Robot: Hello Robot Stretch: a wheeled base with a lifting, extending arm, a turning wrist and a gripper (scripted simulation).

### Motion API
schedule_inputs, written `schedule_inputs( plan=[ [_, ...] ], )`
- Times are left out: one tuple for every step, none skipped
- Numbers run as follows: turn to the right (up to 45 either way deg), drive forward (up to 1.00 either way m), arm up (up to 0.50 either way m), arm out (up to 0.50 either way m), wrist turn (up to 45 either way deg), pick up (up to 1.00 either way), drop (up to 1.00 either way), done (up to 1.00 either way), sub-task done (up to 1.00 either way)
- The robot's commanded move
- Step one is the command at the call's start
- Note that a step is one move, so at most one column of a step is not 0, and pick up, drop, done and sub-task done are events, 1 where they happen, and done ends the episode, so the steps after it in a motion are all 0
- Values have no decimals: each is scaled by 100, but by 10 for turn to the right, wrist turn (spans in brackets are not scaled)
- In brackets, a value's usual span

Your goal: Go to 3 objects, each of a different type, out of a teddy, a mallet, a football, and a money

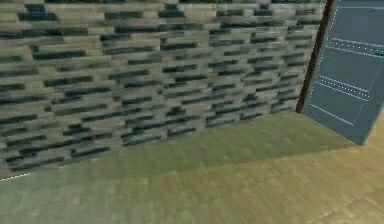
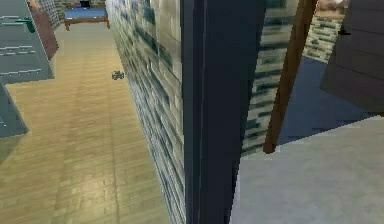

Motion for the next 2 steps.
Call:
schedule_inputs(
  plan=[
    [-150, 0, 0, 0, 0, 0, 0, 0, 0],
    [-30, 0, 0, 0, 0, 0, 0, 0, 0]
  ],
)
